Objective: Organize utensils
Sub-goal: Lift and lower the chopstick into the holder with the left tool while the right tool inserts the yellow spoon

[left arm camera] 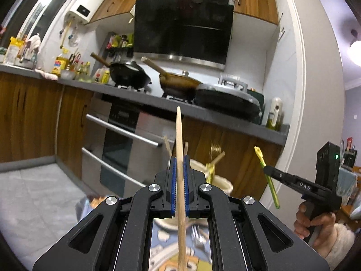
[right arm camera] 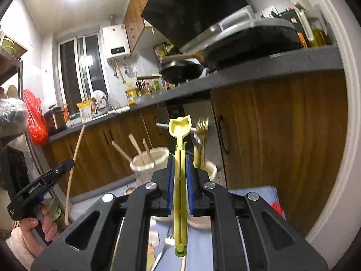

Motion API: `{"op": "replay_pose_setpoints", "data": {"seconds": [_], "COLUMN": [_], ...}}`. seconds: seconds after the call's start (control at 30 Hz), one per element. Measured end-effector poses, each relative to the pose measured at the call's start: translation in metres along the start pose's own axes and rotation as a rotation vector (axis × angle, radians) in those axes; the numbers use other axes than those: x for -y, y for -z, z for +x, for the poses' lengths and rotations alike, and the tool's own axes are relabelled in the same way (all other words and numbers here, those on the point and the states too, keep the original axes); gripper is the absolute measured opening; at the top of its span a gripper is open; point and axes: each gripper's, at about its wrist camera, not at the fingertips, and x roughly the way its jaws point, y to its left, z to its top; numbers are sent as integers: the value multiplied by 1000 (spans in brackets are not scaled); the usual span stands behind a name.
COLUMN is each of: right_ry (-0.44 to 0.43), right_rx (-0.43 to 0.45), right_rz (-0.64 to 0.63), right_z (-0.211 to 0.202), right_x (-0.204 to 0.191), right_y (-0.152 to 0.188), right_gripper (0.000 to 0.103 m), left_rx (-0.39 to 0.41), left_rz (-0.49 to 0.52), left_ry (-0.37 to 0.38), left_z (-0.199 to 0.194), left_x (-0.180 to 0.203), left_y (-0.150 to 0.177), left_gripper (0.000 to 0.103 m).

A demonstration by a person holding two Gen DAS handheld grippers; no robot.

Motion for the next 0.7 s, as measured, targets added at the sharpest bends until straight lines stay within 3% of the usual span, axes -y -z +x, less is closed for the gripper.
{"op": "replay_pose_setpoints", "data": {"seconds": [0.2, 0.47, 0.7], "right_ry": [-27, -53, -58], "right_rx": [38, 50, 31], "right_rz": [6, 42, 30], "right_z": [30, 59, 70], "right_x": [0, 10, 17], "right_y": [-18, -27, -23], "right_gripper": [10, 10, 10], "left_rx": [49, 86, 56], "left_rz": [-50, -29, 20], "left_ry": [74, 176, 122], "left_z": [36, 82, 119], "left_x": [-1, 44, 45], "left_y": [-29, -35, -25], "left_gripper": [6, 6, 6]}}
